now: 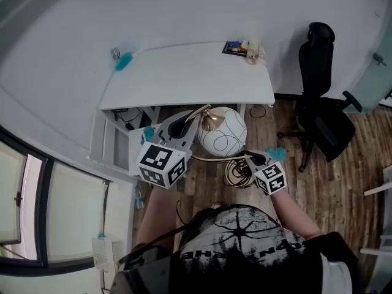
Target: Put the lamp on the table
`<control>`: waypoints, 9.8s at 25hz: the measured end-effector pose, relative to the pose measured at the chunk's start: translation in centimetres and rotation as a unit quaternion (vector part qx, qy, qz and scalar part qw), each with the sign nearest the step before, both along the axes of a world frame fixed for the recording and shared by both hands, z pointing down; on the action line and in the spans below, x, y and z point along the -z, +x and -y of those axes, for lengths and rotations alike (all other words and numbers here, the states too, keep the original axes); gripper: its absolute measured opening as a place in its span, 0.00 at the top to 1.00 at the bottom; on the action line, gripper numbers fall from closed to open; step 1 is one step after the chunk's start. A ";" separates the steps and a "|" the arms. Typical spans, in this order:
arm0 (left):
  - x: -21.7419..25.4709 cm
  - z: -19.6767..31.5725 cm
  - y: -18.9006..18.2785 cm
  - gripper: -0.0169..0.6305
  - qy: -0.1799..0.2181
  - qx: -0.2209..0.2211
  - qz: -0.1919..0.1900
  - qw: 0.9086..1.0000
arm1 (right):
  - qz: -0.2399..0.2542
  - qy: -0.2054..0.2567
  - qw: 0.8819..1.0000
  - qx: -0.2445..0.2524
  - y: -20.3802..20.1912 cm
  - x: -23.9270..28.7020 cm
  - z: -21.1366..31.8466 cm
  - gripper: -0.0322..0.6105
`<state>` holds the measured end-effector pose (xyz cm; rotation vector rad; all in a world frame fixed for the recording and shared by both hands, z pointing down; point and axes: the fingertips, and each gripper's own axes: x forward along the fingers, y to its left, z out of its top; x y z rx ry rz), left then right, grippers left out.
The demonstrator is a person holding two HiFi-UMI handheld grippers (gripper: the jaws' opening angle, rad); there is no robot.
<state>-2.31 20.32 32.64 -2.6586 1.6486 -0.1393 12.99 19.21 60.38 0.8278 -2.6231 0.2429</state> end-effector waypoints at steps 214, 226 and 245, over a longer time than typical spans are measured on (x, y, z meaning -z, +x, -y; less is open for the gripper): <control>-2.3 72.6 -11.0 0.94 -0.037 -0.135 0.158 0.977 | 0.071 -0.047 0.991 -0.101 -20.1 -2.4 69.1 0.71; -2.2 72.5 -12.3 0.85 -0.008 -0.058 0.218 0.974 | 0.093 -0.039 0.989 -0.105 -20.0 -0.1 67.6 0.71; -0.6 68.3 -13.7 0.74 0.007 -0.019 0.184 0.983 | 0.115 -0.020 0.992 -0.057 -20.8 3.0 64.3 0.71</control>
